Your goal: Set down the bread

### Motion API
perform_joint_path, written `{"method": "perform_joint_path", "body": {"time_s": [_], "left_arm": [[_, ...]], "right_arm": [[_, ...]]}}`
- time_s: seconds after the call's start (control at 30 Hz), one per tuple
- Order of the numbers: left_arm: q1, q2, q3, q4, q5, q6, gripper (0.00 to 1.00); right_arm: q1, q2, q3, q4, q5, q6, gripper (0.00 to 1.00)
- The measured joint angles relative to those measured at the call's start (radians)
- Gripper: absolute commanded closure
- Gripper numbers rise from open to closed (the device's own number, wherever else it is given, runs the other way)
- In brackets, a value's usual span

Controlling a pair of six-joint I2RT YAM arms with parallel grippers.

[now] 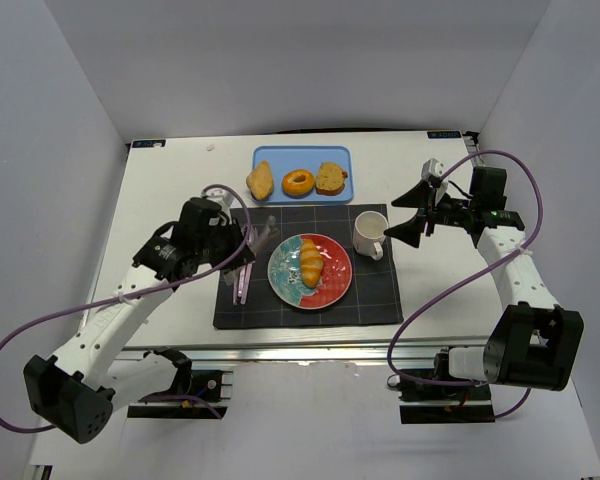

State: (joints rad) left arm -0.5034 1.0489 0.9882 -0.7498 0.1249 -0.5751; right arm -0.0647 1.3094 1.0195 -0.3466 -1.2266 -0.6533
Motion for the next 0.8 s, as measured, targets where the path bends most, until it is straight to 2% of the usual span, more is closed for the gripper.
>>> {"method": "perform_joint_path", "body": {"time_s": [0.17,0.3,0.4,0.53,0.7,0.8], "left_arm": [[0.080,0.031,0.020,0.018,-0.249,0.115,0.94],[0.157,0.021,-0.102,0.181,-0.406,0.319,0.92],[0.280,0.040,-0.236,0.329,-0.376,0.461,0.88],[0.457,0.175,-0.332,0.494,-0.292,0.611,0.79],[0.497,0.274,-0.372,0.632,-0.177,0.694,0.71],[0.512,0.294,-0.372,0.679,-0.125,0.705,0.53]], "right_arm": [[0.000,0.000,0.006,-0.014,0.001,-0.020,0.11],[0.000,0.000,0.014,-0.027,0.021,-0.037,0.11],[0.000,0.000,0.039,-0.051,0.032,-0.064,0.11],[0.000,0.000,0.062,-0.060,0.039,-0.080,0.10],[0.000,0.000,0.063,-0.065,0.054,-0.073,0.11],[0.000,-0.001,0.062,-0.052,0.087,-0.019,0.11]]}}
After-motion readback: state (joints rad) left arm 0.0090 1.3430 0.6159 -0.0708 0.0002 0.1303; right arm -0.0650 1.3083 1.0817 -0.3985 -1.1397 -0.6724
